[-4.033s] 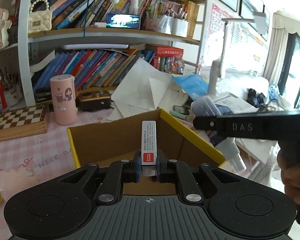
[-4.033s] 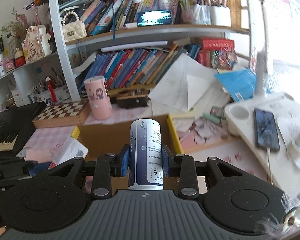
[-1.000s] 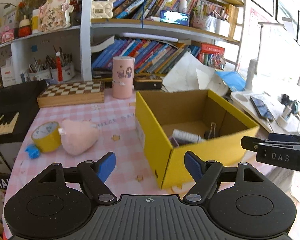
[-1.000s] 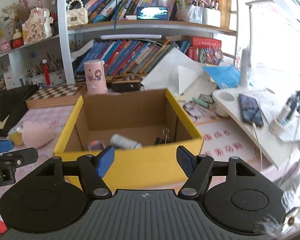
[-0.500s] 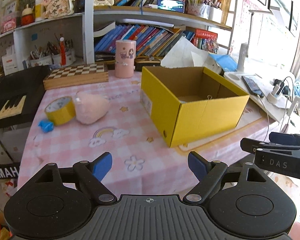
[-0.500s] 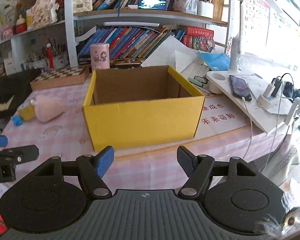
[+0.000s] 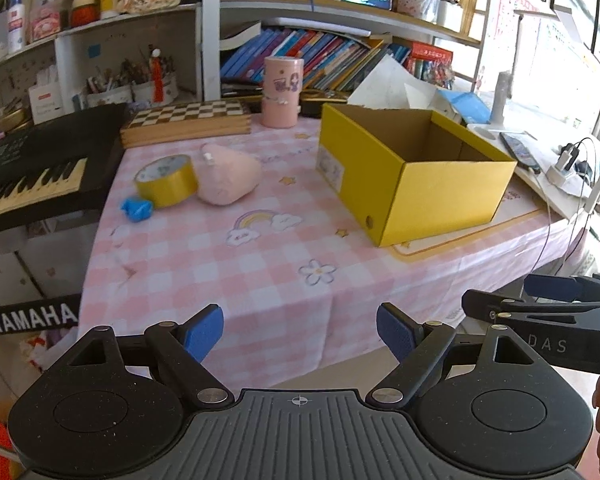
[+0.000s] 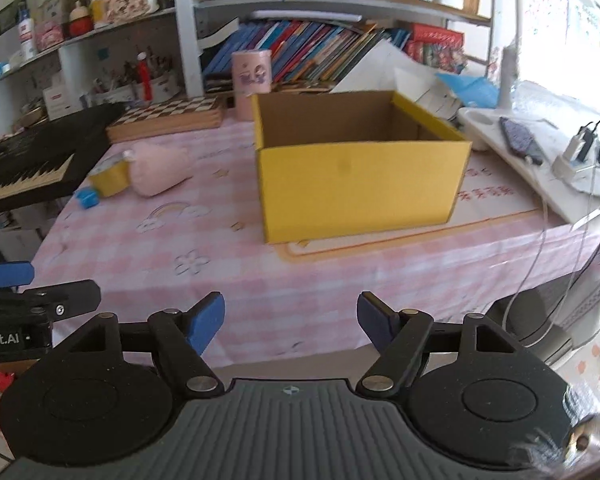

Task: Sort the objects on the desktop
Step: 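Withdraw both tools from the yellow box back over the table, then move both tools toward the pink plush pig and the blue object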

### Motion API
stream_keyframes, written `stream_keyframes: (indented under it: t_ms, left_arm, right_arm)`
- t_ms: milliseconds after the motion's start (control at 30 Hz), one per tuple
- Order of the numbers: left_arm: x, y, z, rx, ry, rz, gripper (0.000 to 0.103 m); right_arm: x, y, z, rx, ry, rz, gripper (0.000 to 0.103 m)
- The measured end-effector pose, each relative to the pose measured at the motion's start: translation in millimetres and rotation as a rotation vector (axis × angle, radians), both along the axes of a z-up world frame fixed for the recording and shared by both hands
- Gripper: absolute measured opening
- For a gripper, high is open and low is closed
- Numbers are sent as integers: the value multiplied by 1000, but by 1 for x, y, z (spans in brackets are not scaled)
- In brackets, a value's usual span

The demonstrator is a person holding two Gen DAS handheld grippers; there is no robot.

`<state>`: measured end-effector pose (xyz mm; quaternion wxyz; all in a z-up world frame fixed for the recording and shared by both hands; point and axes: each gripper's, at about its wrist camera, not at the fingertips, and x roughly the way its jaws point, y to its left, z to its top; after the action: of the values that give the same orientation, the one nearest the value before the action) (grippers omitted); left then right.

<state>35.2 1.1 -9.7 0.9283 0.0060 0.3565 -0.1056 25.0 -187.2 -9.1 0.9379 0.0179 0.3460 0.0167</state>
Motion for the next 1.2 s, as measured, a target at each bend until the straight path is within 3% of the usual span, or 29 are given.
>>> stream_keyframes:
  t_ms: [233, 1200]
  left_arm:
    - [-11, 19, -1, 3, 6, 27, 86]
    - [-26, 91, 5, -28, -34, 207, 86]
  right_arm:
    - [-4, 23, -4, 21, 30, 43, 73]
    - [8, 101, 6, -18, 7, 257, 73]
